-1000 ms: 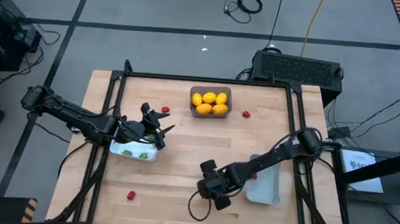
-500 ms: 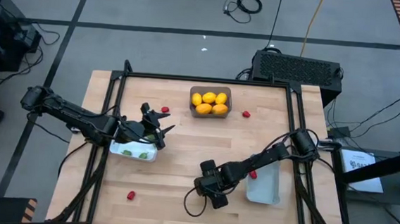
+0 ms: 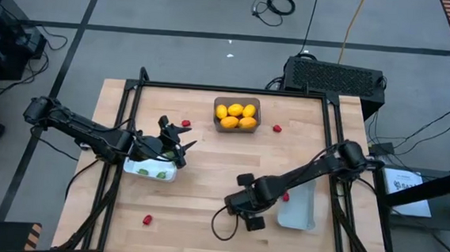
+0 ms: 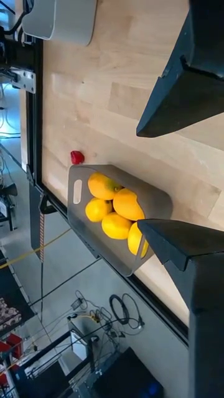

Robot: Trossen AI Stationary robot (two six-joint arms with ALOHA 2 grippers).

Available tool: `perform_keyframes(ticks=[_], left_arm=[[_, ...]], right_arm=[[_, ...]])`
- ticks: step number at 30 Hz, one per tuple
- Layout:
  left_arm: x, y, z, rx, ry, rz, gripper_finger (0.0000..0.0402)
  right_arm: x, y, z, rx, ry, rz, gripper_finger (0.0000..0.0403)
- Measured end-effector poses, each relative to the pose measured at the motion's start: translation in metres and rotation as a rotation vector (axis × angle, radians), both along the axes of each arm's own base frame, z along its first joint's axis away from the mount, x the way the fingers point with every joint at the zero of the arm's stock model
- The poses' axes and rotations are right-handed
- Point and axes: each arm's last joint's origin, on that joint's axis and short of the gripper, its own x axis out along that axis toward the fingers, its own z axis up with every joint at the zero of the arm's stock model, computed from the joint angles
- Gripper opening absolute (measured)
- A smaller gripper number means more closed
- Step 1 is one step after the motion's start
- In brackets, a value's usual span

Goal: Sort produce into baskets
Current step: Put the red bell pepper into the gray bin

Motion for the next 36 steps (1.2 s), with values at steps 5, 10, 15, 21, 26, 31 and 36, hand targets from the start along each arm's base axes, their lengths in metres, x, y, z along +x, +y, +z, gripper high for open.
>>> perform_keyframes(ticks=[5, 10, 15, 21, 26, 31, 36], left_arm=[[0.000, 0.000, 0.000, 0.001, 0.004, 0.000, 0.0235], [0.000, 0.000, -0.001, -0.007, 0.005, -0.014, 0.0235], [0.000, -0.001, -0.001, -0.028, -0.005, -0.018, 0.0235], [0.000, -0.001, -0.001, -0.030, -0.006, -0.017, 0.0235], [0.000, -0.001, -0.001, -0.034, -0.005, -0.026, 0.0235], [0.001, -0.002, -0.001, -0.049, -0.002, -0.056, 0.0235], [0.001, -0.002, -0.001, -0.049, -0.002, -0.056, 0.0235]], right_arm=[[-0.030, -0.008, 0.032, -0.022, 0.117, -0.127, 0.0054], [-0.061, -0.008, 0.056, -0.119, 0.152, -0.231, 0.0061], [-0.094, -0.007, 0.061, -0.191, 0.141, -0.289, 0.0061], [-0.137, -0.009, 0.051, -0.202, 0.163, -0.464, 0.0063], [-0.157, -0.011, 0.033, -0.229, 0.186, -0.545, 0.0083], [-0.159, -0.012, 0.024, -0.237, 0.192, -0.564, 0.0122], [-0.157, -0.012, 0.028, -0.226, 0.184, -0.553, 0.0160]])
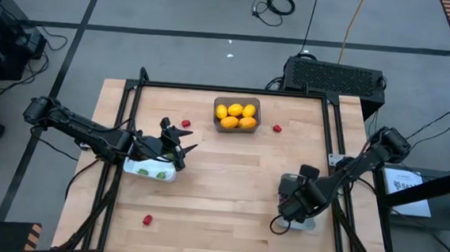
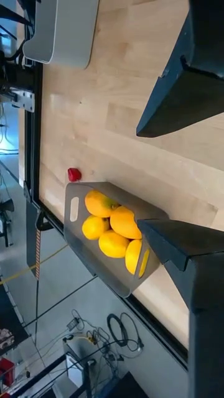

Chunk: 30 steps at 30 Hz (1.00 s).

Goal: Sort produce into baskets
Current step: Put the red bell pepper into the gray bin

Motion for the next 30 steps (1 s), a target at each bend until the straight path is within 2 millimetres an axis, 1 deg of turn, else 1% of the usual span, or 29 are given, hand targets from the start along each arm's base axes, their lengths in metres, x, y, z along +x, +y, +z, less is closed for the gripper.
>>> perform_keyframes(ticks=[4, 9, 12, 14, 17, 19, 24, 27, 30], left_arm=[[0.000, 0.000, 0.000, 0.000, 0.000, 0.000, 0.0235], [0.000, 0.000, 0.000, 0.000, 0.000, 0.000, 0.0235], [0.000, 0.000, 0.000, 0.000, 0.000, -0.001, 0.0235], [0.000, 0.000, 0.000, -0.003, 0.001, -0.006, 0.0235], [0.001, -0.001, 0.000, -0.023, 0.005, -0.050, 0.0235], [0.001, -0.002, -0.001, -0.036, 0.008, -0.078, 0.0235], [0.000, -0.002, -0.001, -0.037, 0.017, -0.083, 0.0235], [-0.001, -0.002, -0.005, -0.065, 0.038, -0.068, 0.0235], [-0.005, -0.001, -0.011, -0.108, 0.092, -0.038, 0.0235]], right_arm=[[0.004, 0.002, 0.006, 0.020, -0.025, 0.001, 0.0178], [0.011, 0.008, 0.023, 0.059, -0.085, 0.003, 0.0182], [0.018, 0.011, 0.034, 0.066, -0.168, 0.017, 0.0182], [0.026, 0.015, 0.038, 0.054, -0.274, 0.054, 0.0182], [0.042, 0.022, 0.043, 0.035, -0.458, 0.165, 0.0182], [0.056, 0.028, 0.046, 0.043, -0.595, 0.252, 0.0182], [0.090, 0.041, 0.048, 0.031, -0.865, 0.506, 0.0182], [0.112, 0.046, 0.040, -0.044, -0.952, 0.637, 0.0182], [0.137, 0.047, 0.020, -0.127, -0.997, 0.731, 0.0182]])
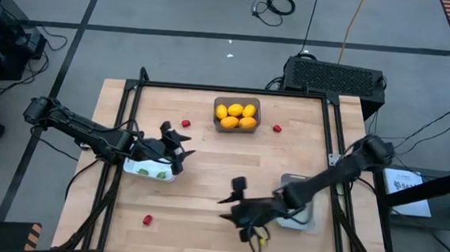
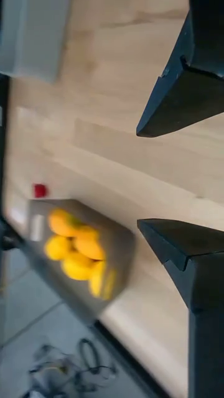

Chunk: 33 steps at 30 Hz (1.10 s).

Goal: Sort produce into baskets
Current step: Put the red bell pepper into the gray bin

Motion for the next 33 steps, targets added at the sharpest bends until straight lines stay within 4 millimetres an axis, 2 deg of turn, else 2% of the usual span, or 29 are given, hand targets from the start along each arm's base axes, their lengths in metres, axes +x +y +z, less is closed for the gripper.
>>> perform_keyframes(ticks=[4, 9, 15, 21, 24, 27, 33], left_arm=[[-0.005, 0.001, -0.008, -0.042, 0.068, 0.044, 0.0235], [-0.009, 0.002, -0.013, -0.090, 0.105, 0.090, 0.0235], [-0.010, 0.002, -0.013, -0.109, 0.101, 0.104, 0.0235], [-0.011, 0.003, -0.015, -0.107, 0.125, 0.111, 0.0235], [-0.013, 0.001, -0.016, -0.131, 0.130, 0.116, 0.0235], [-0.014, -0.004, -0.009, -0.138, 0.141, 0.036, 0.0235], [-0.024, -0.022, 0.042, -0.205, 0.122, -0.150, 0.0235]], right_arm=[[0.038, -0.006, -0.034, -0.012, -0.091, 0.120, 0.0182], [0.083, -0.025, -0.073, 0.004, -0.165, 0.206, 0.0182], [0.138, -0.042, -0.091, 0.066, -0.185, 0.292, 0.0182], [0.183, -0.042, -0.096, 0.133, -0.225, 0.413, 0.0182], [0.195, -0.040, -0.098, 0.137, -0.140, 0.404, 0.0182], [0.197, -0.040, -0.093, 0.130, -0.009, 0.396, 0.0182], [0.196, -0.038, -0.078, 0.141, 0.085, 0.384, 0.0182]])
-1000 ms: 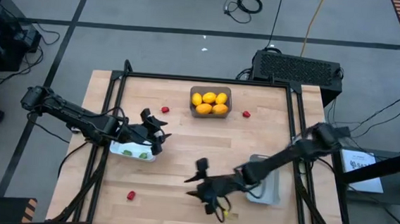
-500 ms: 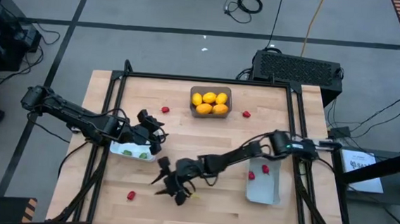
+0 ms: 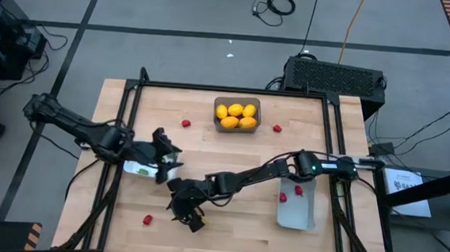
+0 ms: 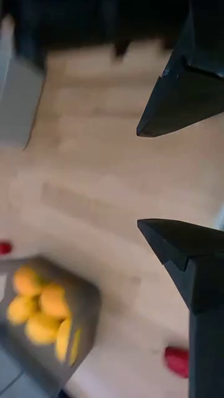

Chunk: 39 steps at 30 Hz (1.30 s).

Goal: Sort produce into baskets
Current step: Put the red bell pepper into the gray bin

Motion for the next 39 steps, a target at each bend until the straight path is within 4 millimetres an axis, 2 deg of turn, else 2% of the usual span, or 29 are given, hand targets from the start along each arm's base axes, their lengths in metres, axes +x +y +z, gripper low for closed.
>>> perform_keyframes(ticks=[3, 6, 10, 15, 21, 28, 32, 39], left_arm=[[-0.014, -0.010, 0.019, -0.071, 0.055, -0.022, 0.0235], [-0.032, -0.019, 0.026, -0.154, 0.180, 0.026, 0.0235], [-0.053, -0.030, 0.023, -0.328, 0.348, 0.103, 0.0235], [-0.063, -0.061, 0.014, -0.526, 0.515, 0.136, 0.0235], [-0.061, -0.099, -0.008, -0.592, 0.648, 0.248, 0.0235], [-0.044, -0.128, -0.041, -0.584, 0.740, 0.337, 0.0235], [-0.037, -0.138, -0.057, -0.562, 0.789, 0.352, 0.0235], [-0.031, -0.145, -0.067, -0.564, 0.791, 0.363, 0.0235]], right_arm=[[-0.003, 0.005, 0.001, 0.001, 0.066, -0.003, 0.0182], [-0.009, 0.012, -0.002, -0.017, 0.122, 0.013, 0.0182], [-0.016, 0.021, -0.004, -0.031, 0.179, 0.029, 0.0182], [-0.023, 0.032, -0.006, -0.026, 0.239, 0.028, 0.0182], [-0.033, 0.038, -0.013, -0.051, 0.345, 0.032, 0.0182], [-0.041, 0.040, -0.017, -0.056, 0.437, 0.012, 0.0182], [-0.043, 0.040, -0.019, -0.064, 0.459, 0.012, 0.0182], [-0.042, 0.039, -0.019, -0.064, 0.459, 0.010, 0.0182]])
